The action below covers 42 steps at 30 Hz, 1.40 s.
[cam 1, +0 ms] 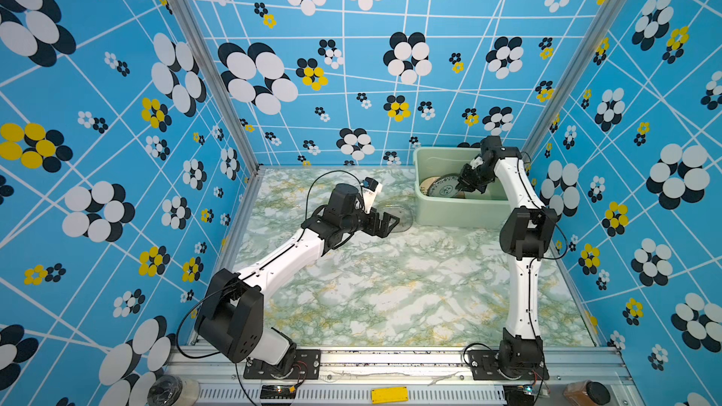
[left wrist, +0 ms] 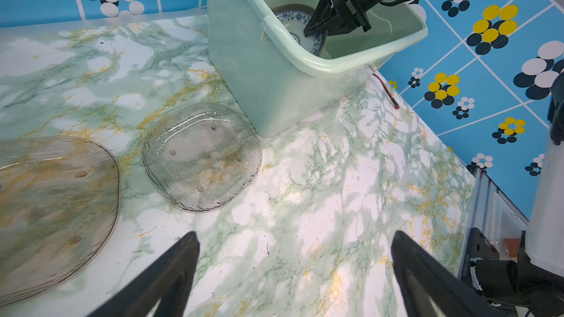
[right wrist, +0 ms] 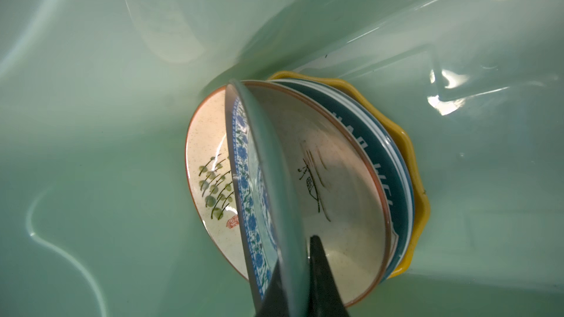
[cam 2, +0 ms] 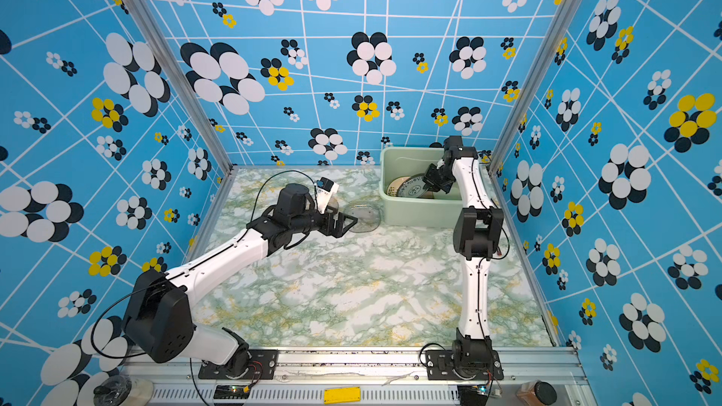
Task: Place the plates into the plastic bin on the countertop
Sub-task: Place the plate in the plastic bin.
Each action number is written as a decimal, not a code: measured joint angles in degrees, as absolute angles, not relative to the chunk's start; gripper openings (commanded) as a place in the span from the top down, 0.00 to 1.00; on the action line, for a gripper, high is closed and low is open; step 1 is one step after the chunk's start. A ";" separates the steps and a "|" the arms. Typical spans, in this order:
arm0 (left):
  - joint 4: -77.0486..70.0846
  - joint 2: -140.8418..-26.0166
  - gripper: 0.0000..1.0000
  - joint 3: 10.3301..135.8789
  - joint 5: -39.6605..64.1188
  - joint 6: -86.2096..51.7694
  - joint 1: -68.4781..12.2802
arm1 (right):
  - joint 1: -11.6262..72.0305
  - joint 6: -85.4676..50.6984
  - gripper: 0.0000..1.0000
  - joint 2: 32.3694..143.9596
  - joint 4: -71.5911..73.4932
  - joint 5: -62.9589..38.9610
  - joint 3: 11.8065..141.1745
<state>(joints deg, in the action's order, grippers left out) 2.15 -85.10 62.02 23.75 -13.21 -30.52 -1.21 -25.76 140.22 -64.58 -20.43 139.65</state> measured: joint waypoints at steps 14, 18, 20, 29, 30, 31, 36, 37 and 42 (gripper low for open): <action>2.15 -86.08 0.01 62.98 23.75 -13.23 -30.52 | -1.28 -25.23 0.75 143.15 -64.53 -21.10 139.61; 2.15 -86.50 0.01 62.98 23.73 -13.32 -30.52 | -1.26 -25.21 0.69 143.24 -64.47 -21.12 139.22; 2.15 -86.59 0.01 62.98 23.73 -13.45 -30.52 | -1.26 -25.23 0.66 143.24 -64.29 -21.15 139.22; 2.15 -86.56 0.01 62.98 23.57 -13.85 -30.52 | -0.54 -25.21 0.58 143.24 -63.96 -21.08 138.17; 2.15 -86.56 0.01 62.98 23.53 -13.89 -30.52 | -0.38 -25.21 0.56 143.24 -63.94 -21.08 137.86; 2.15 -86.56 0.01 62.98 23.53 -13.89 -30.52 | -0.21 -25.17 0.54 143.24 -63.94 -21.08 137.69; 2.90 -86.46 0.01 62.98 22.00 -14.13 -30.52 | 0.49 -24.45 0.37 143.22 -64.01 -20.64 137.36; 3.49 -86.41 0.01 63.11 21.41 -14.39 -30.50 | 0.64 -24.27 0.33 143.22 -64.01 -20.40 137.34; 5.37 -85.78 0.01 64.10 19.33 -17.69 -29.06 | 0.91 -23.18 0.19 142.50 -64.16 -19.27 137.16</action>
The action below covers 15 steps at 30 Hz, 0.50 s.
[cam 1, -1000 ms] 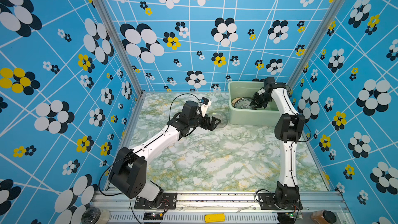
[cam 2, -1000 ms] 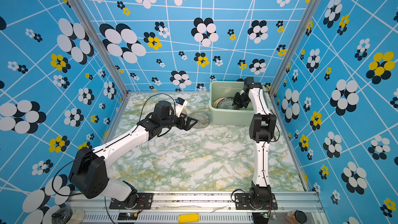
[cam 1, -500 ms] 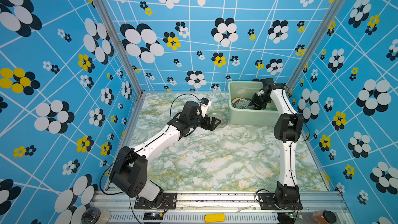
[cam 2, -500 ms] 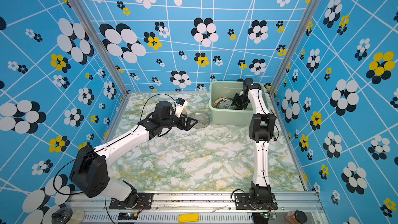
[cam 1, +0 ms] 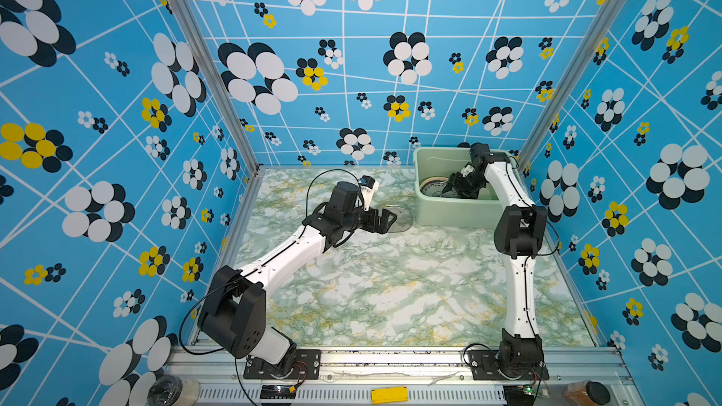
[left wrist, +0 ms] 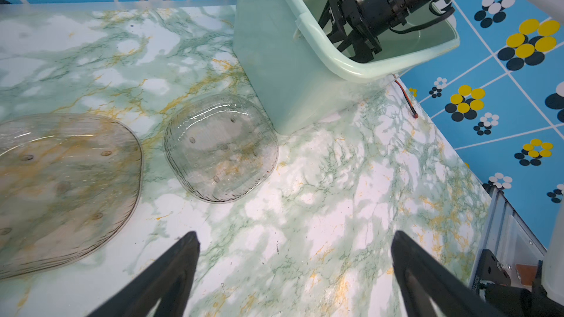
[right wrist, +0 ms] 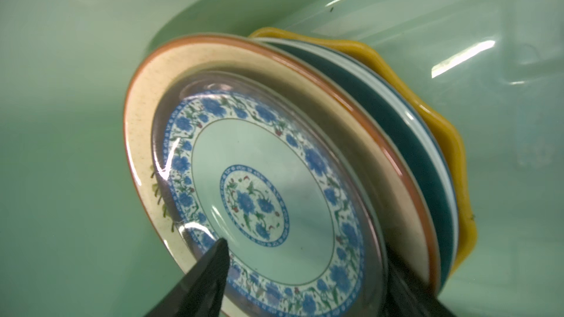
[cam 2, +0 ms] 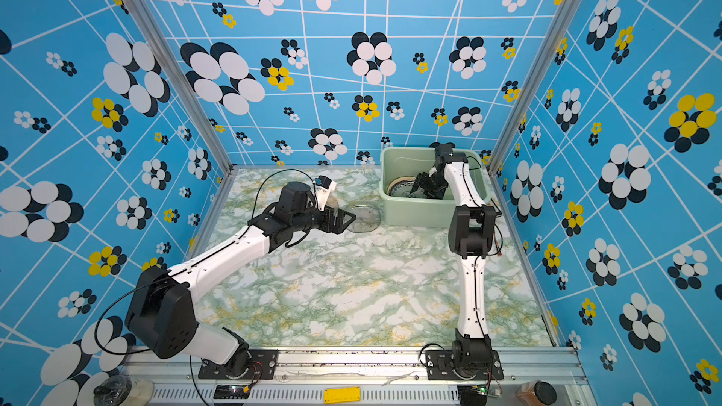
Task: Place the plates into the plastic bin on the countertop
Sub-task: Place the plate in the plastic bin.
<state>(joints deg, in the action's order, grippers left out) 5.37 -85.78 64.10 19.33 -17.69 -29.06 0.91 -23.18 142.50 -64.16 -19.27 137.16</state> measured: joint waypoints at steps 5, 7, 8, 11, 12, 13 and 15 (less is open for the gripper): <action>6.48 -82.46 0.01 64.16 14.76 -20.58 -25.78 | 1.02 -22.92 0.16 139.33 -64.73 -16.47 136.57; 6.61 -80.29 0.01 64.14 12.95 -20.58 -24.77 | 1.02 -22.90 0.15 137.58 -65.01 -15.29 136.57; 6.68 -79.00 0.01 64.14 12.14 -20.60 -24.23 | 1.02 -22.87 0.15 136.38 -65.08 -14.83 136.57; 6.72 -75.33 0.01 64.03 10.39 -21.28 -22.74 | 1.06 -22.87 0.16 132.79 -65.04 -13.67 136.53; 6.74 -74.06 0.01 63.83 9.63 -21.71 -22.11 | 1.13 -22.87 0.16 131.55 -65.01 -13.52 136.53; 6.85 -72.69 0.01 63.46 8.69 -22.28 -21.37 | 1.23 -22.85 0.17 130.08 -64.99 -13.28 136.53; 6.79 -69.80 0.01 61.89 6.61 -24.05 -19.81 | 1.67 -22.85 0.18 127.02 -64.90 -12.49 136.35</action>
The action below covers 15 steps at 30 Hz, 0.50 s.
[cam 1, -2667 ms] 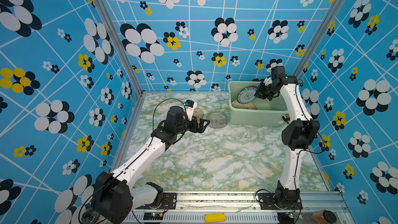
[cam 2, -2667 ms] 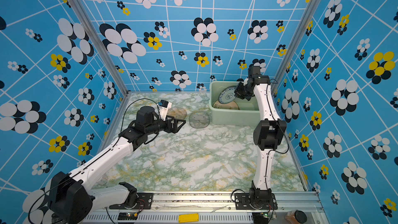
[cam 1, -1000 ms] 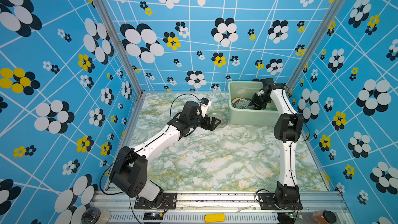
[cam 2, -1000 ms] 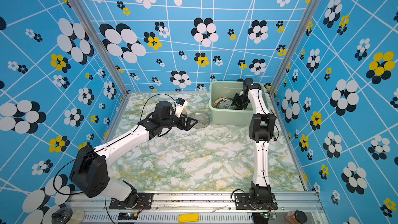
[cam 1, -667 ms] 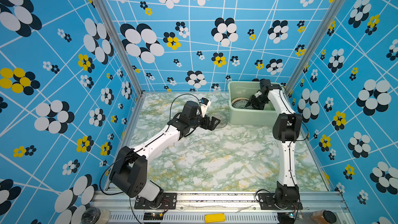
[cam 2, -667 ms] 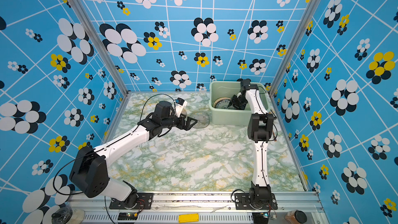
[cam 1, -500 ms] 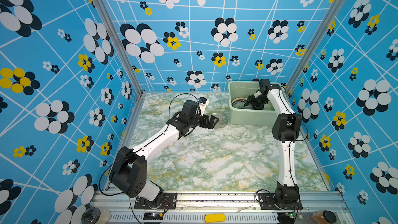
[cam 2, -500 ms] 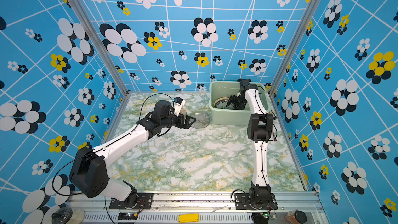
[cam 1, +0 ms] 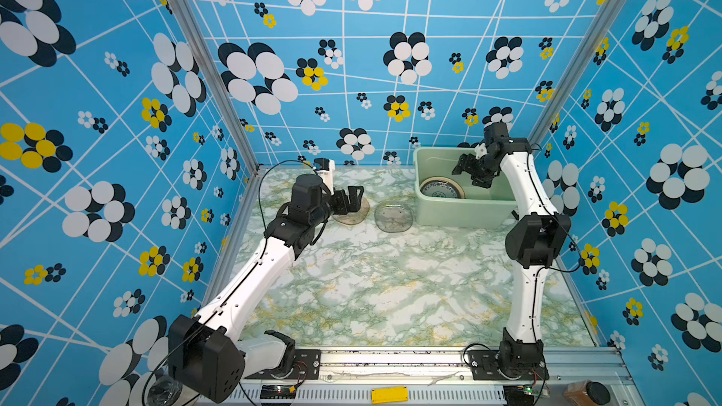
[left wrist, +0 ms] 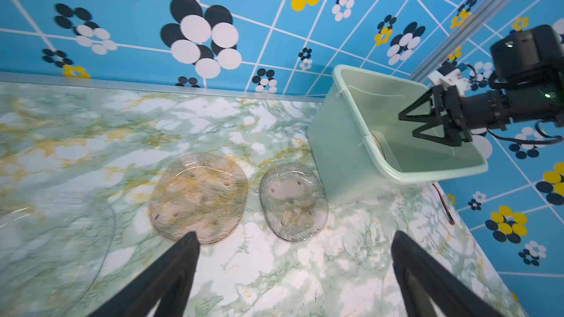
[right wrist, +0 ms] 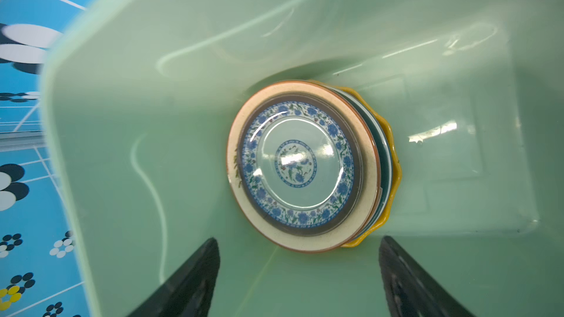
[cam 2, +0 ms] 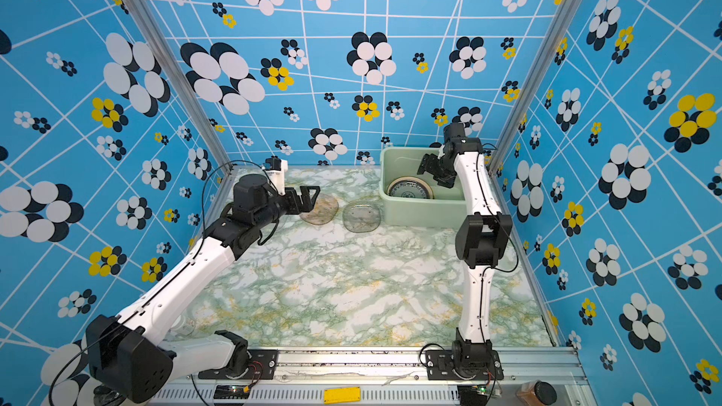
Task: Place the plates into the plastic bin on the countertop
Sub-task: Place the plate in the plastic bin.
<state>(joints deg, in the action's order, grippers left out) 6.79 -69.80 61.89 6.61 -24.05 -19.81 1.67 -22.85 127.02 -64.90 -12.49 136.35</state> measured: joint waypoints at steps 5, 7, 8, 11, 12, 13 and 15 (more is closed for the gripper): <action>4.36 -60.25 0.01 53.69 5.63 -30.59 -12.93 | 4.64 -22.74 0.19 115.24 -61.54 -11.22 130.67; 3.88 -57.39 0.01 51.48 7.20 -32.91 -9.87 | 6.57 -23.05 0.21 109.82 -59.46 -10.94 126.91; 3.90 -56.03 0.01 50.74 8.27 -33.93 -8.47 | 7.84 -23.44 0.22 106.65 -58.13 -10.96 124.36; 5.21 -53.34 0.01 50.52 10.63 -35.29 -7.11 | 11.38 -25.43 0.24 98.56 -54.59 -10.98 116.55; 6.17 -52.40 0.00 50.57 11.22 -35.62 -7.11 | 12.49 -26.39 0.25 95.98 -53.21 -10.96 113.51; 7.35 -51.62 0.00 50.59 11.44 -35.62 -7.14 | 13.61 -27.53 0.25 93.49 -51.86 -10.90 110.13; 10.59 -49.76 0.01 50.63 11.64 -36.42 -7.07 | 16.05 -30.39 0.26 88.33 -48.80 -10.48 102.28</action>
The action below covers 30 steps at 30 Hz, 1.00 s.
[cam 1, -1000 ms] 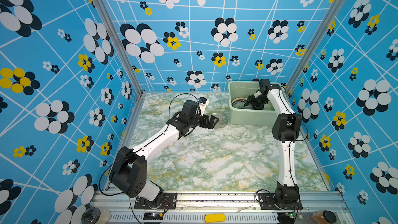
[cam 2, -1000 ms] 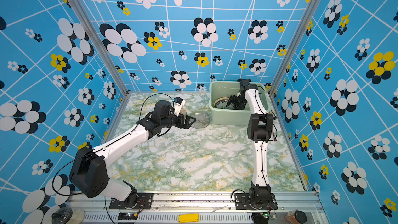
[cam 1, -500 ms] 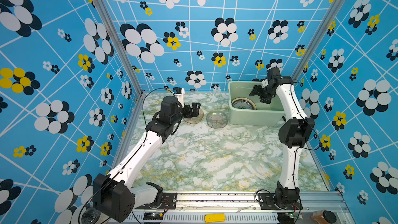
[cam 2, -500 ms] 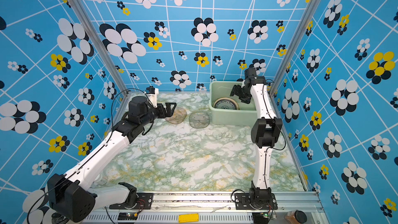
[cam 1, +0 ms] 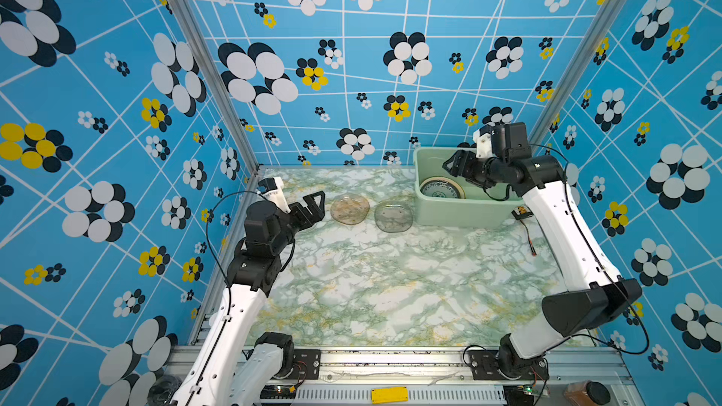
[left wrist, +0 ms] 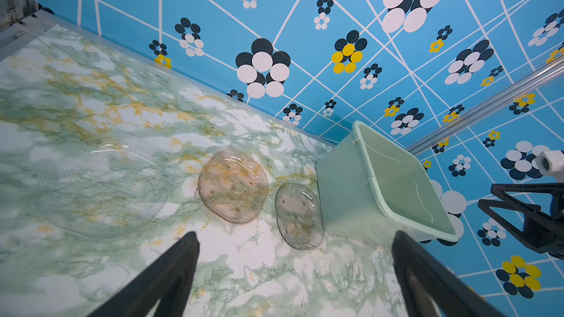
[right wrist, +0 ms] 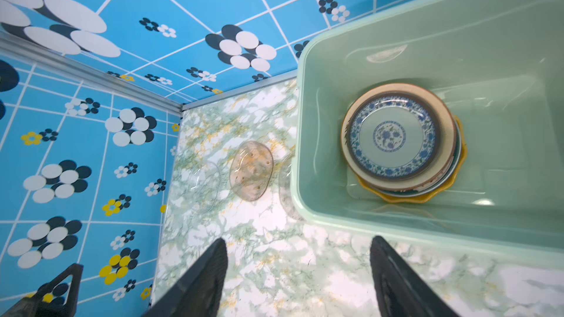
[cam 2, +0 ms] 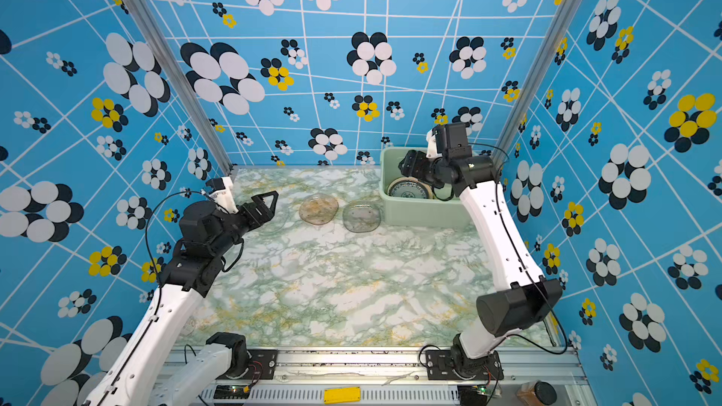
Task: Place the plates into the plastic bin on the countertop
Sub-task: Place the plate in the plastic bin, then pick up the plate from the top-center of the table.
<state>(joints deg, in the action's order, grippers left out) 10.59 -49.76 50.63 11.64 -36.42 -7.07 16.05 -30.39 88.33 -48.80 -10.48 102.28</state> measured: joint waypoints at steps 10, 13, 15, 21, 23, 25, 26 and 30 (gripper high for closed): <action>26.48 -42.17 0.05 50.00 9.93 -43.62 -5.58 | 34.20 -51.05 0.30 75.90 -38.33 0.45 72.31; 29.21 -41.39 0.05 48.40 9.65 -46.00 -5.58 | 39.62 -61.56 0.29 74.22 -35.27 6.24 65.19; 30.26 -41.76 0.04 48.07 10.00 -46.81 -5.58 | 42.74 -69.28 0.29 73.63 -31.99 8.99 59.81; 32.27 -49.32 0.01 51.09 13.13 -44.14 -6.63 | 47.07 -93.08 0.31 78.37 -17.28 13.74 46.57; 32.29 -50.65 0.01 51.62 13.72 -42.39 -7.81 | 48.03 -98.26 0.31 81.93 -13.67 15.22 46.26; 32.47 -50.78 0.01 51.62 14.20 -40.86 -8.75 | 48.66 -102.21 0.31 85.23 -10.04 16.38 46.98; 32.58 -50.76 0.01 51.62 14.46 -40.42 -9.08 | 48.75 -104.09 0.31 86.98 -7.97 16.91 47.64; 32.99 -50.04 0.01 51.40 14.87 -39.16 -9.52 | 48.80 -110.67 0.33 94.00 0.23 19.20 50.81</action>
